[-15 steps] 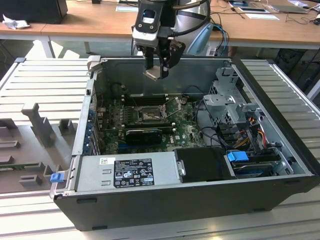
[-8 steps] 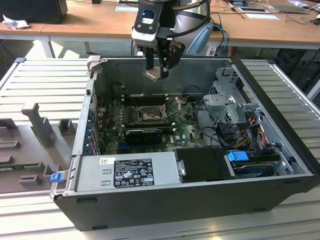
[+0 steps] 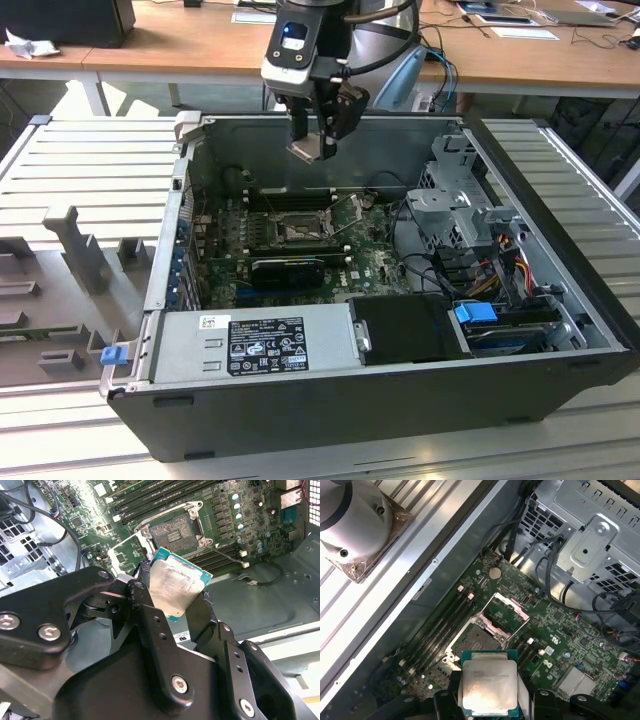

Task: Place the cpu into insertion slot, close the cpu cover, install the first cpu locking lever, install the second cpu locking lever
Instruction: 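Place the cpu into insertion slot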

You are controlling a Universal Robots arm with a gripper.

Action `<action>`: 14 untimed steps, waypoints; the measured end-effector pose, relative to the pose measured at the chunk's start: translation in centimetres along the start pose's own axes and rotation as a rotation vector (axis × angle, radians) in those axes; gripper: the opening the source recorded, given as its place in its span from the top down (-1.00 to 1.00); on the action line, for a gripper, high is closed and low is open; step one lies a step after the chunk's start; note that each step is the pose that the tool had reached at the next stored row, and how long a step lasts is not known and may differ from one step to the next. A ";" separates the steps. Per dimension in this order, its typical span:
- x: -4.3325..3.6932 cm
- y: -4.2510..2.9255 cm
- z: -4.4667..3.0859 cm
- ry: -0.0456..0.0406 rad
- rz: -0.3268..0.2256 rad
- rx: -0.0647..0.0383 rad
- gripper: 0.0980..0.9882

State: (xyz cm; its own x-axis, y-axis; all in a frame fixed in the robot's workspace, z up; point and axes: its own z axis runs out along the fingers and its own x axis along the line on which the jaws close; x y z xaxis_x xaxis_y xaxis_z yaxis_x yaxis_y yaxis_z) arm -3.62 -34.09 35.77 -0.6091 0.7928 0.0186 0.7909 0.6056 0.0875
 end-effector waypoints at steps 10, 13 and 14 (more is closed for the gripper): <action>-0.01 -0.03 0.36 -0.0037 0.042 -0.001 0.04; -0.01 -0.05 0.57 -0.0053 0.056 -0.001 0.04; -0.01 -0.05 0.62 -0.0064 0.068 -0.001 0.04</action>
State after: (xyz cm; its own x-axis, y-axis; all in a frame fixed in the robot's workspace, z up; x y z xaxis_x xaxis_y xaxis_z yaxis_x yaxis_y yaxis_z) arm -3.62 -34.09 35.14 -0.5537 0.8325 0.0182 0.8303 0.5504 0.0872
